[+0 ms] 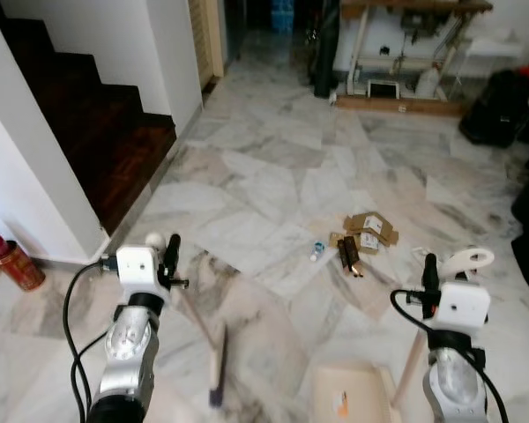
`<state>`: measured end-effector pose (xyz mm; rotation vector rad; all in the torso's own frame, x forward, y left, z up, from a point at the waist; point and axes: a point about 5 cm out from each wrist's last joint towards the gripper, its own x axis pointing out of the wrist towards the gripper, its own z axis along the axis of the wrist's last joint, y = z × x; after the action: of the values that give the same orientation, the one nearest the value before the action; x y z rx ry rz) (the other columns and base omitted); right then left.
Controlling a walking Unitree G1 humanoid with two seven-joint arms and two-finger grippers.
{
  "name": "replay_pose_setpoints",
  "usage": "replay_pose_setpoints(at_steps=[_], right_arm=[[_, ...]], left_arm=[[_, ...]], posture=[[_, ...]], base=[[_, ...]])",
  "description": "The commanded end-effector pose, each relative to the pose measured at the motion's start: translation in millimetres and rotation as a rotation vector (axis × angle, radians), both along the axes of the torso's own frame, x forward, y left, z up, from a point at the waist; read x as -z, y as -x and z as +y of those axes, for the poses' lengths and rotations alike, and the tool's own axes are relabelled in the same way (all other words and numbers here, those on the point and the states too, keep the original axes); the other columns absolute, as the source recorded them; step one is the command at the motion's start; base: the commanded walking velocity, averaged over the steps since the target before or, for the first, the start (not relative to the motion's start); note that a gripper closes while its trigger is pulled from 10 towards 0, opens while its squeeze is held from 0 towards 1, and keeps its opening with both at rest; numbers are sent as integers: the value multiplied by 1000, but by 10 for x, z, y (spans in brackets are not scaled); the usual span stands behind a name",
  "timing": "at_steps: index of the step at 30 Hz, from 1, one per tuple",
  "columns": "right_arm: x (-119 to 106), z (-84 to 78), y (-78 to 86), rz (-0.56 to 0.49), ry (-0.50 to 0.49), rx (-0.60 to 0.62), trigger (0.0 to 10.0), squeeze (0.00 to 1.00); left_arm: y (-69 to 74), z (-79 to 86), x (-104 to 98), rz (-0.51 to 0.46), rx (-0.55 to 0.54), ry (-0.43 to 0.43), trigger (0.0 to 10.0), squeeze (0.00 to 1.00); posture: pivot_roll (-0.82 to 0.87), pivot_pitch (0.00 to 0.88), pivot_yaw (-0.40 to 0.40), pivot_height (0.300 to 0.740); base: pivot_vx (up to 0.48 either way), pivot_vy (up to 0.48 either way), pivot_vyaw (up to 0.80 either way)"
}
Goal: Sweep floor
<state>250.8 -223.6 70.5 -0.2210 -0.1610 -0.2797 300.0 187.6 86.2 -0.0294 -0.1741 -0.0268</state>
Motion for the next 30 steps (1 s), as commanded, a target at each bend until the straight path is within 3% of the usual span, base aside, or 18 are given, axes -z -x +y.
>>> replay_pose_setpoints(at_steps=[1, 15, 21, 30], right_arm=[[-96, 48, -64, -41, -2, -20, 10000, 0], [-92, 38, -98, -29, -10, -10, 10000, 0], [-84, 42, -110, -24, -21, -6, 10000, 0], [-68, 58, -99, -21, -19, -6, 10000, 0]], left_arm=[[-36, 49, -130, -53, -12, -28, 10000, 0], [-52, 33, -133, -52, -5, -24, 10000, 0], [-57, 28, -134, -52, -4, -23, 10000, 0], [-44, 26, -113, -46, 2, -23, 10000, 0]], posture=[[-62, 0, -11, 740], [-60, 0, -10, 740], [-60, 0, -11, 740], [-66, 0, -7, 740]], base=[[330, 0, 0], [334, 0, 0], [334, 0, -700], [335, 0, 0]])
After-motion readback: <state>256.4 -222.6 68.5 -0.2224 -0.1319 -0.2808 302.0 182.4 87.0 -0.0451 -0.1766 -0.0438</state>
